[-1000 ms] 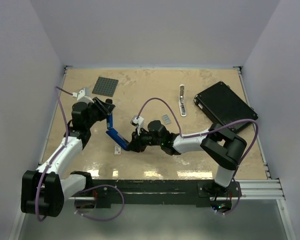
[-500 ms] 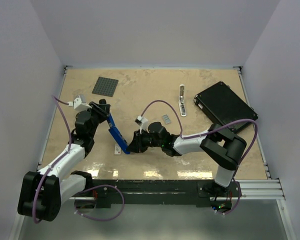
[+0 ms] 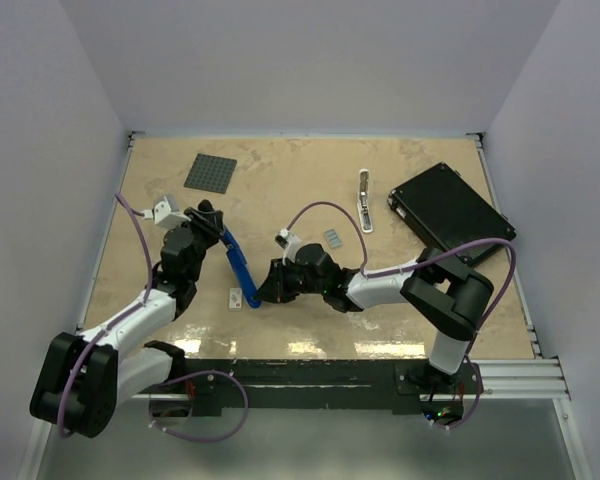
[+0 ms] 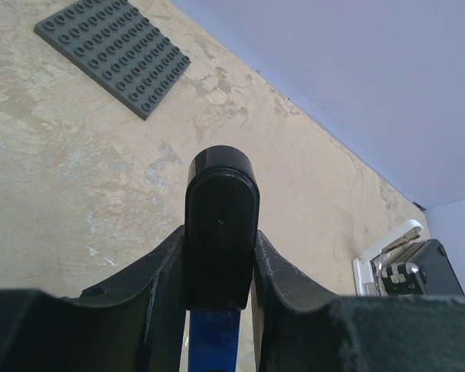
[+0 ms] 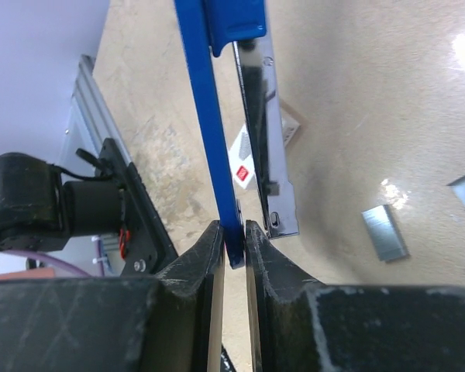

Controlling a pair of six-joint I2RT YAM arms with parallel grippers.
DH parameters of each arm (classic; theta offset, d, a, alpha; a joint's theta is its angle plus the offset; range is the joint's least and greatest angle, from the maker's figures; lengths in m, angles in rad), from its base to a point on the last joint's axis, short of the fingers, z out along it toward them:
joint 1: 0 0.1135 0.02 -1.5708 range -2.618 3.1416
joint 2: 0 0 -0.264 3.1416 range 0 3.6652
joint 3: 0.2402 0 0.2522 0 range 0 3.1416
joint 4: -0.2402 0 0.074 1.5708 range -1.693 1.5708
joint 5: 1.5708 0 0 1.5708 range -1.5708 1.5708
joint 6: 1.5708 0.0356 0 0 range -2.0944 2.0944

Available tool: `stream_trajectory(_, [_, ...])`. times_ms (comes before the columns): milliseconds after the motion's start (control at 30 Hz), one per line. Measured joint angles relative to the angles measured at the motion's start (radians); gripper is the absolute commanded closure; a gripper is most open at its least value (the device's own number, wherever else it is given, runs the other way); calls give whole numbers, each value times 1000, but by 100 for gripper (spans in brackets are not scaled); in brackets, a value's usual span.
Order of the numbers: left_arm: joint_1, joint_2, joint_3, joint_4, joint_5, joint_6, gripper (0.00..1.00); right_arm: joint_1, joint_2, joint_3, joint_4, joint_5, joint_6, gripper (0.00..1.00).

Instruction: Unload the staples from the stapler

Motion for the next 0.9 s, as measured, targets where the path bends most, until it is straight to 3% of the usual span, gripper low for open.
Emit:
stream_trajectory(500, [-4, -228, -72, 11, -27, -24, 100, -13, -8, 24, -10, 72, -94, 100])
stream_trajectory(900, [3, -442, -119, 137, -6, -16, 100, -53, -105, 119, -118, 198, -442, 100])
